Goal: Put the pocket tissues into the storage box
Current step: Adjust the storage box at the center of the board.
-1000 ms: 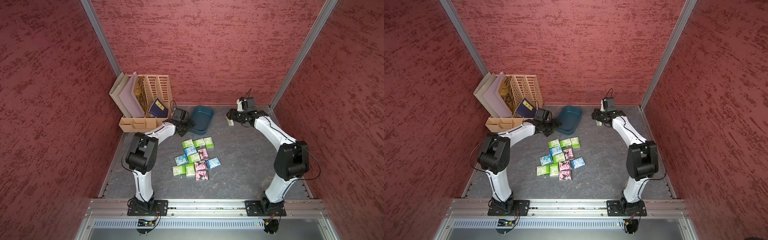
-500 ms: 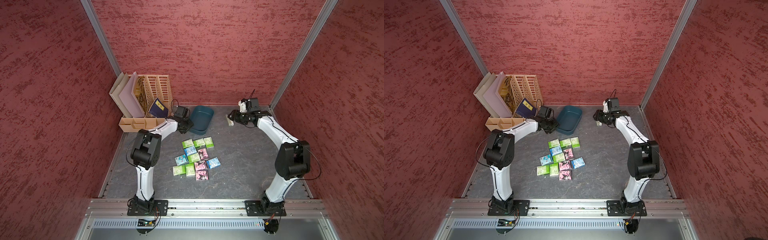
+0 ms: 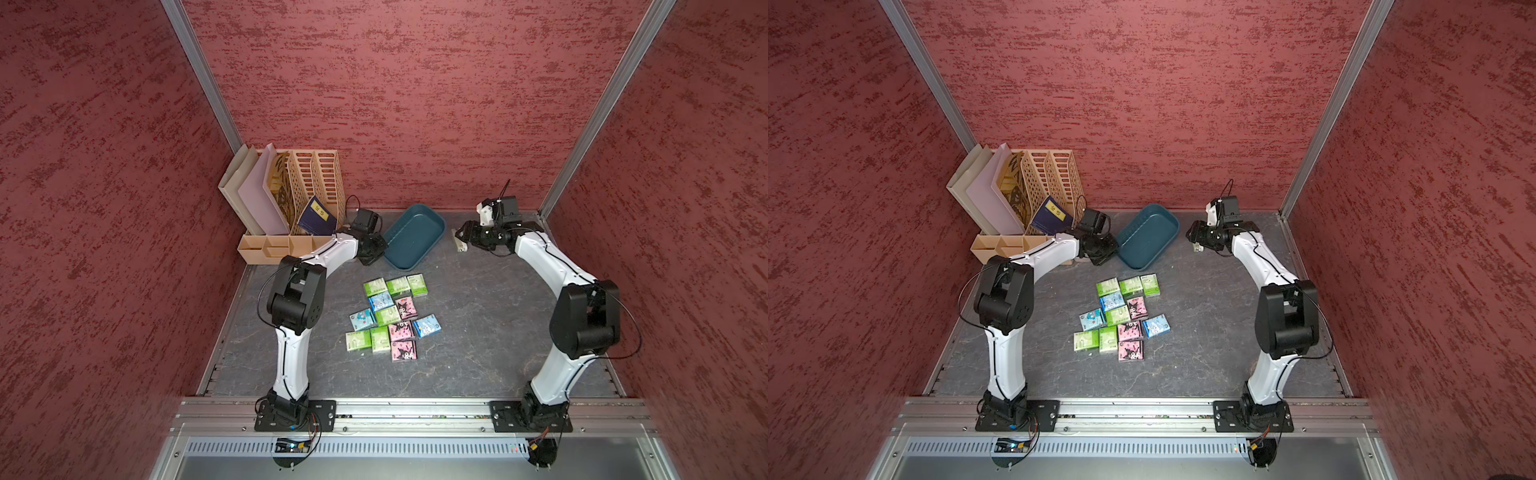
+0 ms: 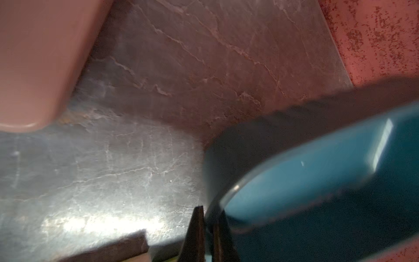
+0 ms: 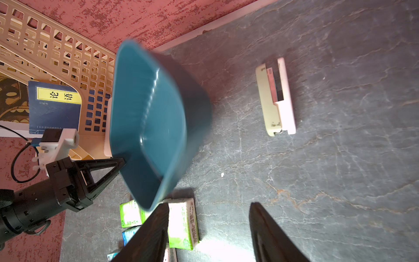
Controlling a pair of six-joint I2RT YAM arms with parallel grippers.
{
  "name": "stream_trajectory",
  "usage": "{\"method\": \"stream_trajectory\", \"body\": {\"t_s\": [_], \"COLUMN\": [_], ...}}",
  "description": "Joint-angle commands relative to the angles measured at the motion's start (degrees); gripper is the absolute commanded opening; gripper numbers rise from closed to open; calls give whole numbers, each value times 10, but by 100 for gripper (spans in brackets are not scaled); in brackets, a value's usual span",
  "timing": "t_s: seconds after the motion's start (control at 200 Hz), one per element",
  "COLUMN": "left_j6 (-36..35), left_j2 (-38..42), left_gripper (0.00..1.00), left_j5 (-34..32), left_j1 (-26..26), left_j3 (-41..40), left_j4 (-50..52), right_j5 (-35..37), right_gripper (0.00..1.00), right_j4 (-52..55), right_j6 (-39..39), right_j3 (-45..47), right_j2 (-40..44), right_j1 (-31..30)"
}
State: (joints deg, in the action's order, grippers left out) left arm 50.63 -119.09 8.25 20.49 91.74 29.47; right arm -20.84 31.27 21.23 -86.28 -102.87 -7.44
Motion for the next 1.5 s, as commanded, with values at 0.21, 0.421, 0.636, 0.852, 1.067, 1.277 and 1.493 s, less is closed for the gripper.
{"method": "stream_trajectory", "body": {"t_s": [0.21, 0.421, 0.636, 0.852, 1.067, 1.277, 1.493], "left_j6": [-85, -258, -417, -532, -597, -612, -618], "left_j2": [-33, -66, -73, -88, -128, -152, -161], "left_gripper": [0, 0, 0, 0, 0, 0, 0], "left_j5": [-14, -63, 37, 157, 185, 183, 166], "left_j1": [-23, -49, -90, -121, -133, -129, -126], "left_j3": [77, 233, 268, 274, 317, 343, 343], "left_j4": [92, 256, 283, 285, 302, 322, 342], "right_j5": [-6, -3, -13, -13, -8, 0, 10], "right_gripper": [61, 61, 62, 62, 62, 62, 62], "right_j4": [9, 5, 3, 4, 5, 17, 22], "right_j6": [-9, -8, -1, 7, 14, 16, 16], "right_j3": [-13, -8, -2, 17, 50, 67, 88], "right_j2": [5, 19, 27, 46, 72, 90, 111], "right_j1": [7, 10, 11, 11, 11, 10, 10]}}
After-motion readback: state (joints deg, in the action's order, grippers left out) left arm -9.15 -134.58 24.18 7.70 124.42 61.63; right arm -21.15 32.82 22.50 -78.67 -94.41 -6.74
